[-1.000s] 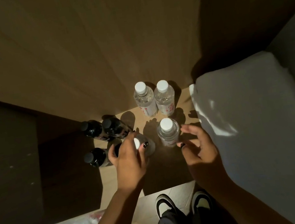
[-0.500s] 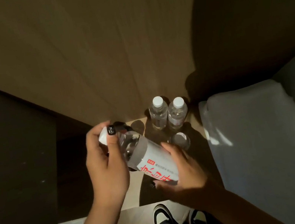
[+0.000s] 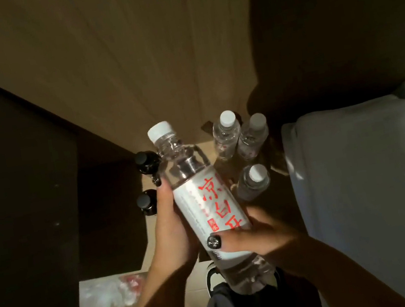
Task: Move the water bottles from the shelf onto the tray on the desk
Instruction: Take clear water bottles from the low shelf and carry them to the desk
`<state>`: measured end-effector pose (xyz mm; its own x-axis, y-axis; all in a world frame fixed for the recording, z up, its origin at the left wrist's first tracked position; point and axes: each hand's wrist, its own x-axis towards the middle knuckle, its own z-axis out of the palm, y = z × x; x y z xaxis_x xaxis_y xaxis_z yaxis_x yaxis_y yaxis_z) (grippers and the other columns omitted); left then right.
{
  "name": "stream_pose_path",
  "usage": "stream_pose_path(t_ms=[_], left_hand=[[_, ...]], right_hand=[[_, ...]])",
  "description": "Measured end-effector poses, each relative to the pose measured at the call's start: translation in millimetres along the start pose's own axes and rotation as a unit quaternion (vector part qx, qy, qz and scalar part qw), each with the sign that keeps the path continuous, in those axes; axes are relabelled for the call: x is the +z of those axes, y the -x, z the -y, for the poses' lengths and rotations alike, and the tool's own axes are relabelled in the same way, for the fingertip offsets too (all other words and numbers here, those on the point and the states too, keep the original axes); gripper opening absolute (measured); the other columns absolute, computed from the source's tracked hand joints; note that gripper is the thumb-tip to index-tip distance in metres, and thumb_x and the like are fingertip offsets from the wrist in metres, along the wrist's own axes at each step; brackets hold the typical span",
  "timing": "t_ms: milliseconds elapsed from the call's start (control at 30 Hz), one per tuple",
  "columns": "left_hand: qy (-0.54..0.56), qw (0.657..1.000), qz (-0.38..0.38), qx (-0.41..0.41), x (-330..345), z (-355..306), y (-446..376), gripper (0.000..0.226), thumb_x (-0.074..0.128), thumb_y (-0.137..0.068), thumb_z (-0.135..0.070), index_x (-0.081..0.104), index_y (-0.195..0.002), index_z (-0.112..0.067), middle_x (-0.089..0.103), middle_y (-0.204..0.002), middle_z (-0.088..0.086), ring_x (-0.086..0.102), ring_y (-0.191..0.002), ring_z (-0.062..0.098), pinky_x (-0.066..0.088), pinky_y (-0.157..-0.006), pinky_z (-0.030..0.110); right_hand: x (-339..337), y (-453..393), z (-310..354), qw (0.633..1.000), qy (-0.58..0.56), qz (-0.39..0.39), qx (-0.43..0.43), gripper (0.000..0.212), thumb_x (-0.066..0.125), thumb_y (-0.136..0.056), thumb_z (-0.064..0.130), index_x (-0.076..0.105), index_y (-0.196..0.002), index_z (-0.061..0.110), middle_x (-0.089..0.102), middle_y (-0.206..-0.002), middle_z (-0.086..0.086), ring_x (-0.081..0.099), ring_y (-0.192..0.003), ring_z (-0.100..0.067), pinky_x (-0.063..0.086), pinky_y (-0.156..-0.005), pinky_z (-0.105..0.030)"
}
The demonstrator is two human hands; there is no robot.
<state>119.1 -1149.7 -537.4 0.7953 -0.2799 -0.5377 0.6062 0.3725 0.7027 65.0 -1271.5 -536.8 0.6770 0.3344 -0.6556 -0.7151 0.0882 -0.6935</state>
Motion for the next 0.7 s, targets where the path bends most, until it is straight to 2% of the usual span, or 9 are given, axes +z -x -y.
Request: stream_pose_path(t_ms=[67,133,200,300,367,467,533,600,700], left_hand=[[0.003,0.999,-0.027,-0.017,1,7,-3,0.062,0.030,-0.081,-0.061,0.077,-0.068,-0.022,0.071,-0.075,0.005,0.068,-0.069,0.017,0.056,-0.066,0.028],[0.042,0.997,-0.049,-0.033,-1,10,-3,0.071,0.025,-0.087,-0.062,0.076,-0.058,-0.022,0.069,-0.064,0.002,0.066,-0.057,0.014,0.055,-0.057,0.023],[0.078,0.993,-0.079,-0.031,-8,11,-6,0.074,0.022,-0.091,-0.061,0.076,-0.056,-0.024,0.070,-0.062,0.000,0.067,-0.056,0.012,0.055,-0.055,0.022],[0.096,0.990,-0.088,-0.048,-13,12,-5,0.073,0.023,-0.090,-0.063,0.076,-0.057,-0.025,0.069,-0.062,0.000,0.067,-0.054,0.013,0.056,-0.055,0.024],[0.137,0.982,-0.108,-0.077,-21,19,-4,0.068,0.031,-0.088,-0.065,0.076,-0.060,-0.023,0.068,-0.060,0.000,0.066,-0.052,0.013,0.055,-0.055,0.025],[0.165,0.969,-0.150,-0.109,-28,29,-2,0.058,0.042,-0.081,-0.069,0.069,-0.090,-0.019,0.070,-0.071,0.005,0.066,-0.063,0.019,0.052,-0.063,0.031],[0.191,0.957,-0.175,-0.129,-31,37,-3,0.061,0.045,-0.077,-0.071,0.065,-0.097,-0.017,0.072,-0.078,0.009,0.064,-0.074,0.024,0.048,-0.069,0.035],[0.201,0.950,-0.198,-0.133,-31,42,-4,0.067,0.046,-0.076,-0.073,0.063,-0.106,-0.016,0.071,-0.089,0.011,0.064,-0.081,0.026,0.048,-0.072,0.037],[0.209,0.950,-0.200,-0.121,-28,48,-4,0.066,0.042,-0.080,-0.073,0.063,-0.103,-0.014,0.073,-0.079,0.011,0.068,-0.071,0.024,0.050,-0.072,0.036]], right_hand=[[-3,-2,3,0.998,0.040,0.032,0.022,0.019,0.060,-0.089,0.012,0.058,-0.108,0.014,0.066,-0.101,0.001,0.063,-0.081,0.005,0.051,-0.080,-0.014],[-17,2,11,0.993,0.118,-0.022,0.010,0.040,0.065,-0.079,0.042,0.062,-0.109,0.015,0.070,-0.102,0.001,0.063,-0.081,-0.002,0.052,-0.080,-0.022],[-40,6,18,0.970,0.105,-0.207,-0.068,0.019,0.062,-0.079,0.035,0.065,-0.086,0.018,0.069,-0.075,0.006,0.060,-0.066,-0.002,0.046,-0.066,-0.023],[-68,2,21,0.827,0.165,-0.503,-0.189,0.005,0.061,-0.085,0.021,0.061,-0.089,0.025,0.060,-0.079,0.016,0.056,-0.071,0.011,0.040,-0.062,-0.004],[-72,-16,5,0.801,0.216,-0.520,-0.203,0.018,0.065,-0.082,0.021,0.059,-0.099,0.022,0.055,-0.088,0.013,0.054,-0.080,0.010,0.036,-0.064,-0.001],[-64,-49,-37,0.819,0.295,-0.458,-0.178,0.048,0.072,-0.077,0.020,0.055,-0.120,0.009,0.053,-0.116,-0.005,0.050,-0.107,-0.015,0.033,-0.085,-0.013],[-63,-63,-61,0.799,0.336,-0.460,-0.192,0.045,0.070,-0.078,0.016,0.057,-0.117,-0.002,0.058,-0.117,-0.018,0.055,-0.110,-0.028,0.032,-0.095,-0.012],[-62,-74,-76,0.793,0.316,-0.477,-0.209,0.034,0.061,-0.081,0.016,0.061,-0.107,-0.007,0.065,-0.102,-0.023,0.062,-0.100,-0.030,0.031,-0.101,-0.009],[-74,-76,-64,0.789,0.282,-0.518,-0.173,0.028,0.058,-0.086,0.012,0.058,-0.112,0.000,0.063,-0.107,-0.016,0.060,-0.100,-0.026,0.041,-0.092,-0.016]])
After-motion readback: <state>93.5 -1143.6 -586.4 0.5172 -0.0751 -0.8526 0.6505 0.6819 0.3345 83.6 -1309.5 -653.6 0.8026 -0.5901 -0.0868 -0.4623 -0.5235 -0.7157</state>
